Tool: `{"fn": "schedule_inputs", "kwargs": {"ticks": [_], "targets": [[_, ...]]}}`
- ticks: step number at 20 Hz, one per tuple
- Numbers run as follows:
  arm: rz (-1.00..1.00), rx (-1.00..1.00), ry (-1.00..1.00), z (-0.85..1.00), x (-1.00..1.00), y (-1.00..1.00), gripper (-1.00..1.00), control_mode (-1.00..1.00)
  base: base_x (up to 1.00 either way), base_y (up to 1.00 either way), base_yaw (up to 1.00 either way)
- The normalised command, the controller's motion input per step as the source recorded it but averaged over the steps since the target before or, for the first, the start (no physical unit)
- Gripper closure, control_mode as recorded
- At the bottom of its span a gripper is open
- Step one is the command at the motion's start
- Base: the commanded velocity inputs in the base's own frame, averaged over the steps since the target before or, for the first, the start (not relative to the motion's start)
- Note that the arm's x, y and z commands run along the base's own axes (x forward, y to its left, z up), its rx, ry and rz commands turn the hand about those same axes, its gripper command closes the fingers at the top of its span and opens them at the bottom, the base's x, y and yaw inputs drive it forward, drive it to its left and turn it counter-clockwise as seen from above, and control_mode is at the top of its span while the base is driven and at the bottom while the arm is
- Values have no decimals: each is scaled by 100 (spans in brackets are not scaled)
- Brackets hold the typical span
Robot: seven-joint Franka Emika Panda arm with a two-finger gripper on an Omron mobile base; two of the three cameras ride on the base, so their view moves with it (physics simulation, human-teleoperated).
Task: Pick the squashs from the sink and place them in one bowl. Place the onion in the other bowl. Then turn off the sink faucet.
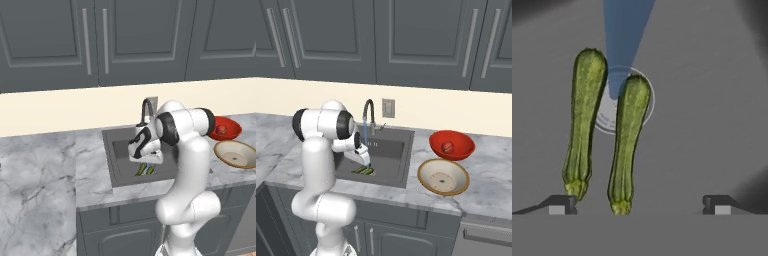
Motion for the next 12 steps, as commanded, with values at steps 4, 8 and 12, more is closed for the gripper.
{"fn": "schedule_inputs", "kwargs": {"ticks": [4, 8, 12], "targets": [[-12, 0, 0, -24, 16, 1, -100, -100, 0, 0, 0], [-11, 0, 0, -23, 20, 10, -100, -100, 0, 0, 0], [-9, -1, 0, -22, 20, 14, -100, -100, 0, 0, 0]]}}
